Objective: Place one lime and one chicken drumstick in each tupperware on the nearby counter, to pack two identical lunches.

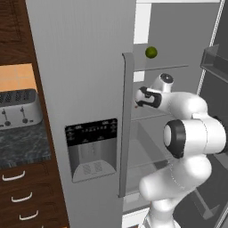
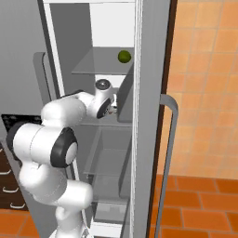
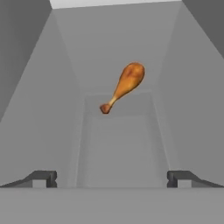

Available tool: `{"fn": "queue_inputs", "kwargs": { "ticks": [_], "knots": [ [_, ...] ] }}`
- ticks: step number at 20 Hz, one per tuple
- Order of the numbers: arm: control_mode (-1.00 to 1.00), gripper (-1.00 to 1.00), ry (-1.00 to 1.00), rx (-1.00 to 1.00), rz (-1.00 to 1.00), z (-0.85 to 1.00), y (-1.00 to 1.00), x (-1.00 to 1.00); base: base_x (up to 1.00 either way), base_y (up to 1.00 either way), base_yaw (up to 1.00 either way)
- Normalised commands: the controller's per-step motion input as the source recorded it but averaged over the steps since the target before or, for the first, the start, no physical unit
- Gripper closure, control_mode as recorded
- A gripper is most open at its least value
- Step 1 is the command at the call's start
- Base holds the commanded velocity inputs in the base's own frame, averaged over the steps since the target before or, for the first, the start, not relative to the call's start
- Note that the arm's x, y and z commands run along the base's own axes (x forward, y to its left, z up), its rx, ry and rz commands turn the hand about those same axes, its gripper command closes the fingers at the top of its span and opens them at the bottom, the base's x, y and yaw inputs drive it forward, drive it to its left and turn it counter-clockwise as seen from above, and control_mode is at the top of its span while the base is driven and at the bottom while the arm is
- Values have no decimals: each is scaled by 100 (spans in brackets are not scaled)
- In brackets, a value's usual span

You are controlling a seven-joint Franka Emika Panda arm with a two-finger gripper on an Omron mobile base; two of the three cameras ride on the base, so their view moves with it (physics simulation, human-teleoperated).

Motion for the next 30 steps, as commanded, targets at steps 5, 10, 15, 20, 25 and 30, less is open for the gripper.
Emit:
{"fn": "queue_inputs", "kwargs": {
  "ticks": [5,10,15,20,25,30],
  "knots": [
    [-100,-100,0,0,0,-21,-13,66,0,0,0],
    [-100,-100,0,1,3,-36,-23,68,0,0,0],
    [-100,-100,-1,0,6,-32,-1,69,0,0,0],
    [-100,-100,-2,0,8,-19,1,52,0,0,0],
    [-100,-100,-2,0,9,-46,18,57,0,0,0],
    [-100,-100,-1,-3,3,-77,30,27,0,0,0]
  ]
}}
